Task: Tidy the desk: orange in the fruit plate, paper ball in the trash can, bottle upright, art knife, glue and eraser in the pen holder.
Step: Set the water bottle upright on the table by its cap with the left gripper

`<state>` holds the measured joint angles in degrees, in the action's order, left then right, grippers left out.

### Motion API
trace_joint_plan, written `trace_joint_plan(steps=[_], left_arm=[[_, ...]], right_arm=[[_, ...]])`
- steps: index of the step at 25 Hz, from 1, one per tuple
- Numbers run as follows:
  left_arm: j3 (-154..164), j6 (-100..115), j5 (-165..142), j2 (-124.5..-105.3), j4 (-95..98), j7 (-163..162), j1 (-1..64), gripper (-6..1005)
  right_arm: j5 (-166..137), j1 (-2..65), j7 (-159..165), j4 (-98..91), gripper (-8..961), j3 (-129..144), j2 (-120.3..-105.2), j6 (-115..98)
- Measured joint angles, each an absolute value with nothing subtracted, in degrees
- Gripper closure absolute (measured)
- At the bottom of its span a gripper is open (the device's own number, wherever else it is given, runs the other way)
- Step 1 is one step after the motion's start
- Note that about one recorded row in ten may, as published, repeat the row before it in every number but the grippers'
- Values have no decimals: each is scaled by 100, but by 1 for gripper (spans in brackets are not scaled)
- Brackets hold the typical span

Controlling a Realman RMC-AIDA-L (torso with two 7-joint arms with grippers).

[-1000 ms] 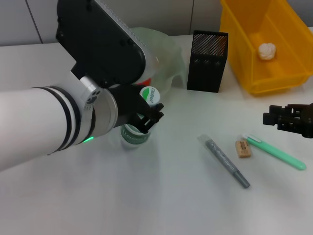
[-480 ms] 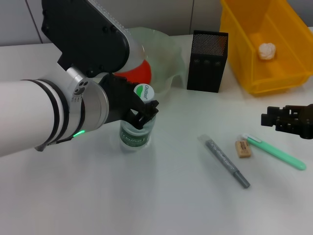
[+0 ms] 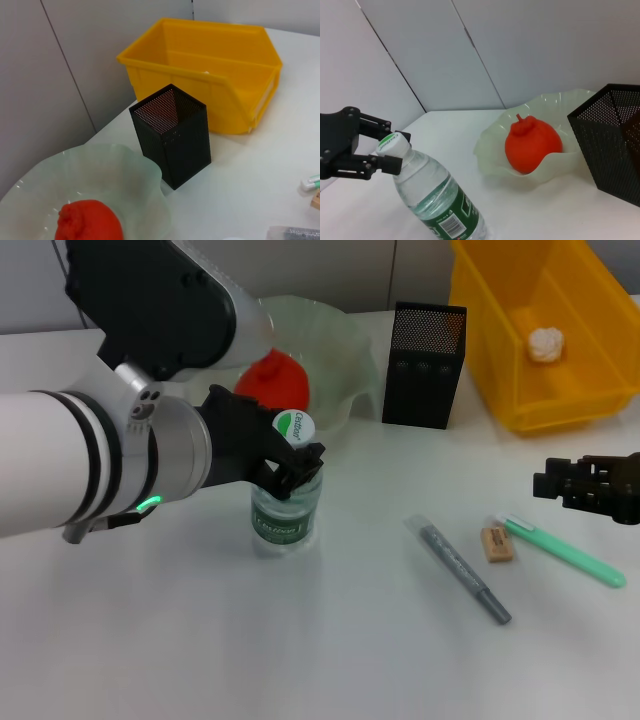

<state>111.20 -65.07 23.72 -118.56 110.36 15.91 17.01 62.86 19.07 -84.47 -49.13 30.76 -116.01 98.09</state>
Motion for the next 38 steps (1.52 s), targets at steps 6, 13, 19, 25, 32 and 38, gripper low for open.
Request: trace_joint_plan(steps=[6,13,19,25,32,38], left_arm=[[11069,-6468,2428,-11858,10951,1704,1698,554],[11061,-6389,2431,-11857,10836,1745,1712,554],[11061,-6374,2429,-11857,10815,1771,1703,554],[11064,-6371,2425,-11857,10794,1800,1680,551],[11061,-6370,2421,-11857,10776,1802,1672,547],[11046,-6375,2423,-11857,10740,1837,1675,544]], right_arm=[[6273,1907,-8449,-4905,528,3078,-11600,9809],[6267,1903,-8453,-4904,531,3081,-11601,9808],[6266,1875,-8455,-4897,534,3077,-11615,9813],[6274,1873,-8455,-4895,536,3076,-11619,9816],[6258,1899,-8455,-4895,535,3076,-11627,9817],[6257,1894,-8455,-4895,538,3088,-11628,9818]])
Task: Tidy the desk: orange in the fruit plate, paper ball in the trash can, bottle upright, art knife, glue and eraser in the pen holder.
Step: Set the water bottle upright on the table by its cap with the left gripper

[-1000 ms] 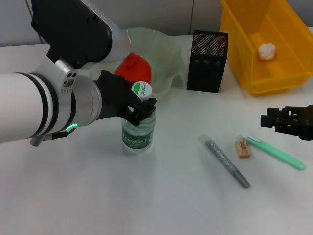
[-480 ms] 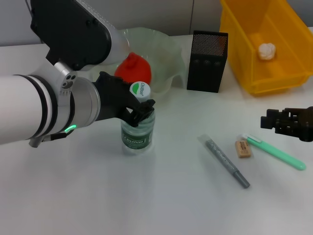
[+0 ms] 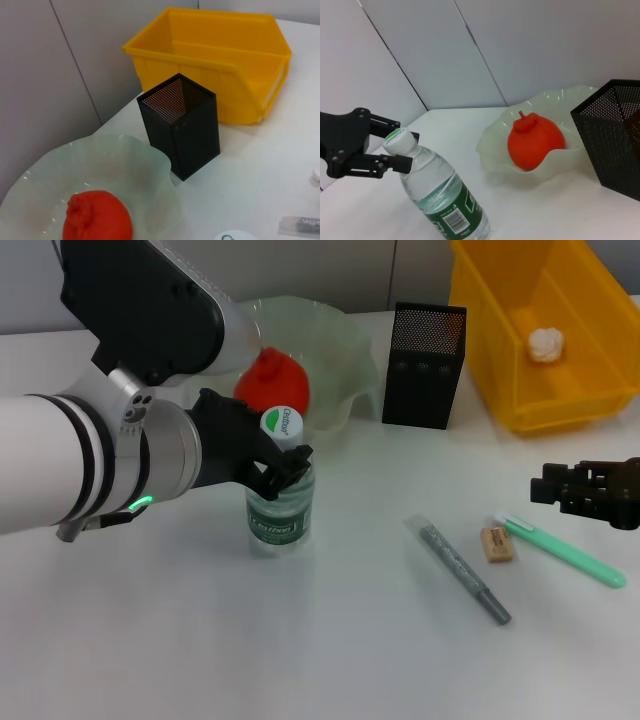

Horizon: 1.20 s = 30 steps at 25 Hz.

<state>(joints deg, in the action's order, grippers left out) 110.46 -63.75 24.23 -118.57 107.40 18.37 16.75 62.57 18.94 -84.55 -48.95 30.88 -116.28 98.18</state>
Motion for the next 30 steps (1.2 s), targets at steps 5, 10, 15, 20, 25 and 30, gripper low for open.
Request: trace_joint_plan(steps=[5,10,15,20,25,30], left_arm=[[11008,-6367,2427,-11860,10741,1803,1669,541],[11003,-6401,2429,-11862,10740,1779,1709,538],[11001,-6456,2484,-11864,10759,1805,1735,536],[10925,-6489,2502,-11862,10766,1815,1737,523],[10819,-6475,2447,-11865,10760,1790,1732,496],[10782,-6451,2434,-11864,10742,1786,1728,469]], right_arm=[[6257,1890,-8455,-4895,544,3102,-11623,9818],[6257,1889,-8455,-4895,550,3115,-11612,9817],[6257,1893,-8453,-4895,556,3119,-11600,9817],[6257,1896,-8453,-4895,563,3126,-11599,9817],[6257,1898,-8453,-4896,569,3129,-11601,9817],[6257,1898,-8453,-4895,575,3129,-11601,9818]])
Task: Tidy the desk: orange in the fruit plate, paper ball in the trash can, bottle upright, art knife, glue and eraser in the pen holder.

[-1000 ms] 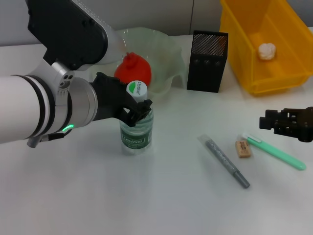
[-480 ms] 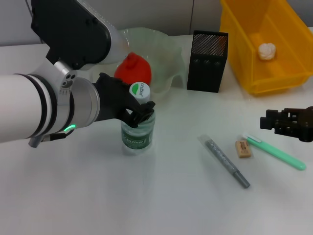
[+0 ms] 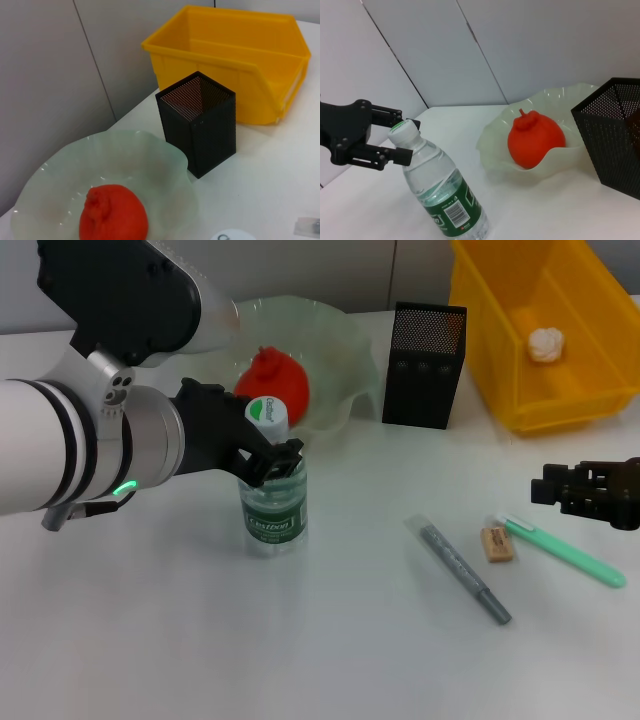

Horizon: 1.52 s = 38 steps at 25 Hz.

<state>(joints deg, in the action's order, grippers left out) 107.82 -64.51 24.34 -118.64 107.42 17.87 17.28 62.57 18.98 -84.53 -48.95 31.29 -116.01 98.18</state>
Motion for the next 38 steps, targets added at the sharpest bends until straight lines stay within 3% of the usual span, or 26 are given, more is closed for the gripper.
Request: trace_joint_plan(steps=[13,35,38], left_arm=[[10767,-6294,2384,-11859,10988,1738,1648,222],[10701,-5426,3135,-11847,11727,2324,1110,248],[10640,-5384,3431,-11847,11737,2508,1061,371]], right_arm=[[6257,1881,-8453,-4895,591,3127,-11602,9826],[6278,1885,-8443,-4895,619,3018,-11599,9808],[6277,1898,-8443,-4895,623,2976,-11579,9804]])
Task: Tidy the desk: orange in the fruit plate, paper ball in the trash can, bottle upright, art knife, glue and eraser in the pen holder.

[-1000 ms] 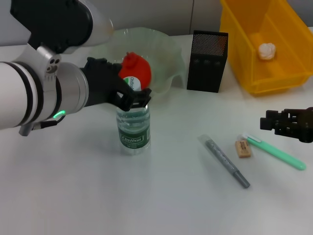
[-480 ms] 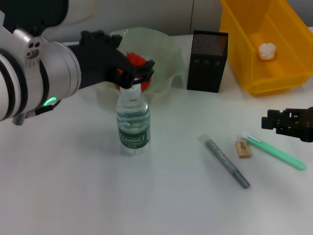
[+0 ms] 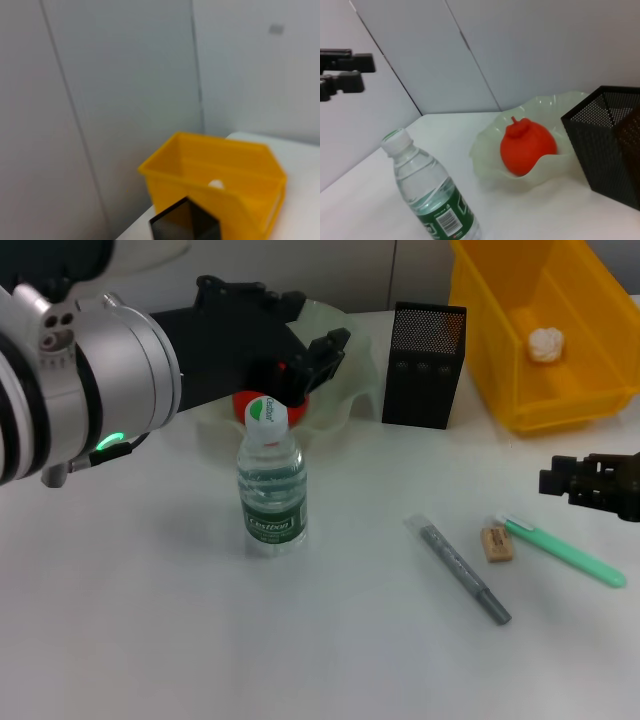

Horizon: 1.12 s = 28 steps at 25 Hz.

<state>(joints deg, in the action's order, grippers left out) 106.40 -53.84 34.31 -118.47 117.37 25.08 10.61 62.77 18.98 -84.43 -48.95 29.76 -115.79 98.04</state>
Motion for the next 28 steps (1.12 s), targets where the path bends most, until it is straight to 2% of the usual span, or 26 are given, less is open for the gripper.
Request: trace_joint_plan(steps=[2,5,12,21,28], left_arm=[[10398,-5363,4151,-11848,11746,2934,960,453],[10160,-5428,4753,-11846,11747,3272,890,689],[9440,-6028,6322,-11830,11703,4198,669,842],[9568,-6483,6442,-11844,11247,4790,565,1001],[9617,-6487,6687,-11847,10885,5197,570,1000]], right_arm=[[6273,1924,-8357,-4895,625,2838,-11535,9796],[6272,1948,-8155,-4896,629,2737,-11503,9792],[6409,2101,-6755,-4937,641,2601,-11316,9936],[6533,2235,-6022,-5219,661,2588,-11231,10116],[6501,2237,-5726,-5825,639,2625,-11280,10454]])
